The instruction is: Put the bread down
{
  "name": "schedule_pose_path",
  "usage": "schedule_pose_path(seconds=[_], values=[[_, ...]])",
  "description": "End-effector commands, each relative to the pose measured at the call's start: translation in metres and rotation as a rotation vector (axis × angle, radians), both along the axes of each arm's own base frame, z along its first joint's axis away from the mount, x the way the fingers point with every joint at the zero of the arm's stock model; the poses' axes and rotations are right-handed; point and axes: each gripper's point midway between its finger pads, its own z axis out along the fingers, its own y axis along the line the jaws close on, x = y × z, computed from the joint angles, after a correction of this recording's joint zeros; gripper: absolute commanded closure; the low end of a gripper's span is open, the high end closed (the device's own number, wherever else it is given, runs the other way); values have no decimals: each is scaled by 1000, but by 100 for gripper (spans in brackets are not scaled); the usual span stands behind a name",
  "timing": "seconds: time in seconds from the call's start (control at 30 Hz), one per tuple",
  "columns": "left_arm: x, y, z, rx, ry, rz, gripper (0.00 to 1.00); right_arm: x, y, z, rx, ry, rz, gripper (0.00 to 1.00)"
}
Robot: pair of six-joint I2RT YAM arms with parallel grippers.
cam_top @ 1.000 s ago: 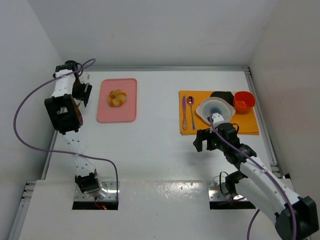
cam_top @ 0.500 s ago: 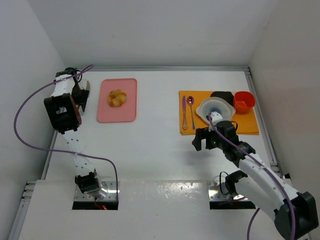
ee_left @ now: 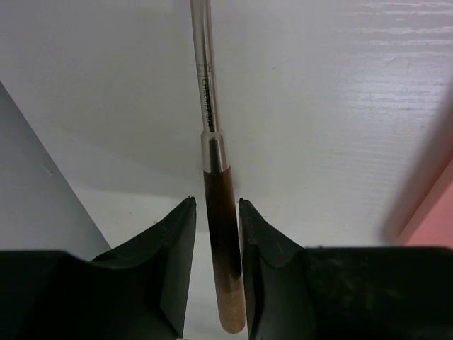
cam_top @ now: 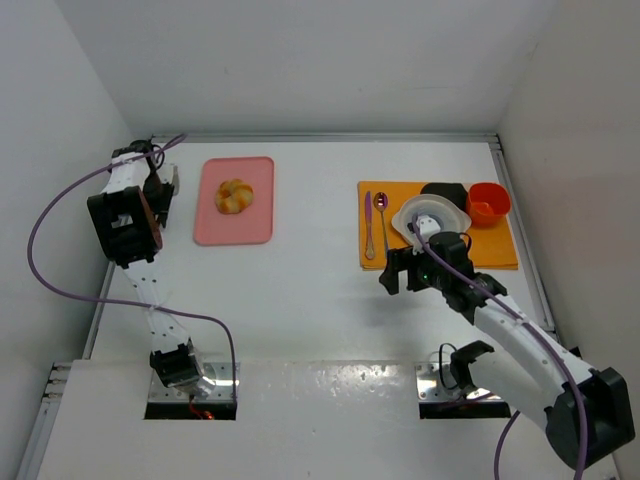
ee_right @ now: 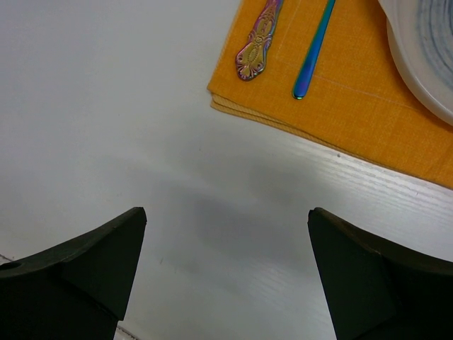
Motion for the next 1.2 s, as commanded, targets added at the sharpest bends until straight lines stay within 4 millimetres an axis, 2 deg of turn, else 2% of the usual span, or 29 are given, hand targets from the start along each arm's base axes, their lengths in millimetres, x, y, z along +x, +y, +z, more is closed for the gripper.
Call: schedule_pose_path(seconds=[0.0,0.2,0.23,0.3,0.37,0.4,0.47,0.5,0.53,0.57,0.6,0.63,0.7,0.73,0.77,0.8,0.83,0.87,0.9,0.93,0.97,1.0,1.03,1.07,1.1,1.13,1.17], values=[[6,5,18,8,-61,22,65,15,13,24,45,-71,25,4],[8,13,24,53,-74,31,79,19,15,22,42,-60,26,5],[8,13,24,53,-74,31,88,20,15,21,38,-52,28,5],[9,17,25,75,-78,36,100,26,16,23,28,-52,14,12],[8,19,23,88,-73,30,100,29,20,20,8,-41,18,18],[12,21,33,99,-99,22,100,41,27,32,12,-56,20,26],[11,25,43,131,-121,-2,100,49,40,30,4,-42,46,33],[13,26,46,145,-143,-21,100,67,63,55,29,-93,81,35],[15,28,70,174,-205,-36,100,75,72,47,12,-74,96,42],[16,35,77,228,-232,-52,100,97,94,74,38,-121,111,45],[16,38,87,257,-254,-70,100,96,103,61,27,-94,121,47],[17,37,111,302,-290,-126,100,123,127,71,43,-100,117,52],[14,38,122,360,-292,-167,100,133,159,79,84,-106,130,57],[14,39,127,375,-301,-186,100,156,181,92,118,-130,129,64],[13,40,135,387,-308,-204,100,166,201,84,169,-116,111,65],[9,36,139,386,-307,-256,100,176,221,106,219,-154,118,65],[9,30,142,384,-309,-295,100,188,234,70,205,-118,101,61],[6,26,143,378,-308,-332,100,197,250,78,261,-156,88,57],[3,15,144,375,-306,-427,100,202,266,87,284,-180,92,57],[0,13,144,381,-303,-463,100,215,278,58,257,-169,66,57],[-1,4,142,414,-289,-523,100,225,296,60,278,-180,60,56],[0,-1,138,416,-283,-550,100,227,292,56,264,-174,31,55],[-3,1,137,445,-251,-557,100,233,301,29,231,-153,4,54],[-3,3,134,453,-233,-563,100,237,307,32,235,-153,-10,53],[-2,0,130,454,-223,-571,100,241,303,23,209,-148,-50,53],[1,1,130,457,-219,-580,100,244,308,0,184,-131,-61,53],[3,2,130,457,-219,-580,100,248,309,2,176,-149,-87,53]])
